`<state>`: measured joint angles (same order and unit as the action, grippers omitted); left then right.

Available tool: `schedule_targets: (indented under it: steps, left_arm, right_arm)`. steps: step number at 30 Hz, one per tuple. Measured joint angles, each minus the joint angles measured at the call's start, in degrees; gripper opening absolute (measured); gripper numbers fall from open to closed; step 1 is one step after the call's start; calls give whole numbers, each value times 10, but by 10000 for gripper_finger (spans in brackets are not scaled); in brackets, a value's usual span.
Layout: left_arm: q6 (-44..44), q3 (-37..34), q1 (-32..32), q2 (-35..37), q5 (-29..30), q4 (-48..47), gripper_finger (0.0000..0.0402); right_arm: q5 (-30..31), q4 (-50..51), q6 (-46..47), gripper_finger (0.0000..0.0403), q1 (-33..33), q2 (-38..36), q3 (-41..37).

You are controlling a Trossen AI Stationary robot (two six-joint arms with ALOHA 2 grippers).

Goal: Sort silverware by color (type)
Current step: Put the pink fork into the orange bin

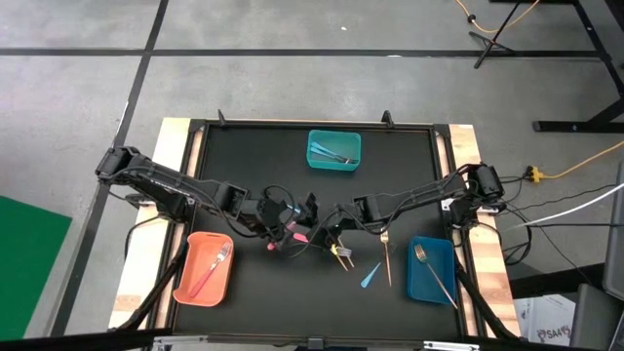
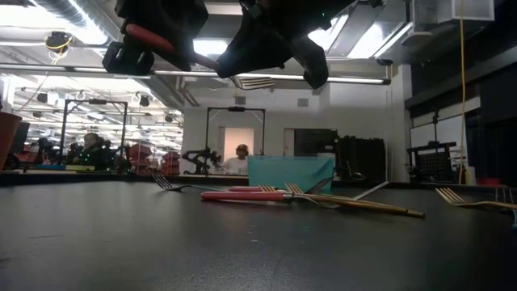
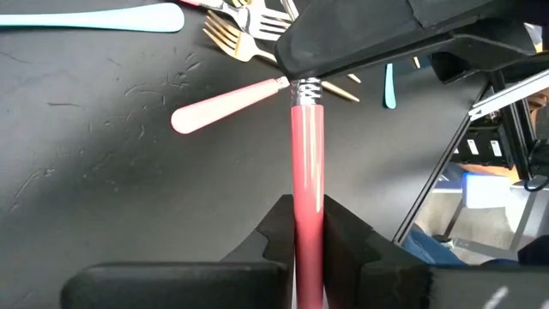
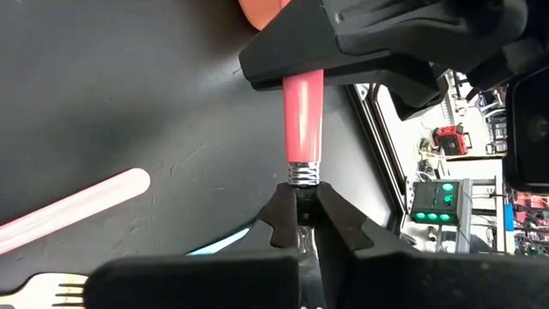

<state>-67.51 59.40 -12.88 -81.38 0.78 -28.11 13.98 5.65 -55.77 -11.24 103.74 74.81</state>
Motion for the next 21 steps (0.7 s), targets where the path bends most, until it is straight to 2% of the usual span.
schedule_targets:
  steps: [6,15,21]
  left_arm:
    - [-1,0,0,0,1,2,24]
    - [-9,0,0,0,3,7,24]
    - [-12,0,0,10,3,-32,24]
  right_arm:
    - [-2,2,0,20,0,0,0]
    - [-2,3,-3,106,0,0,0]
    - [19,8,-4,123,0,-33,0]
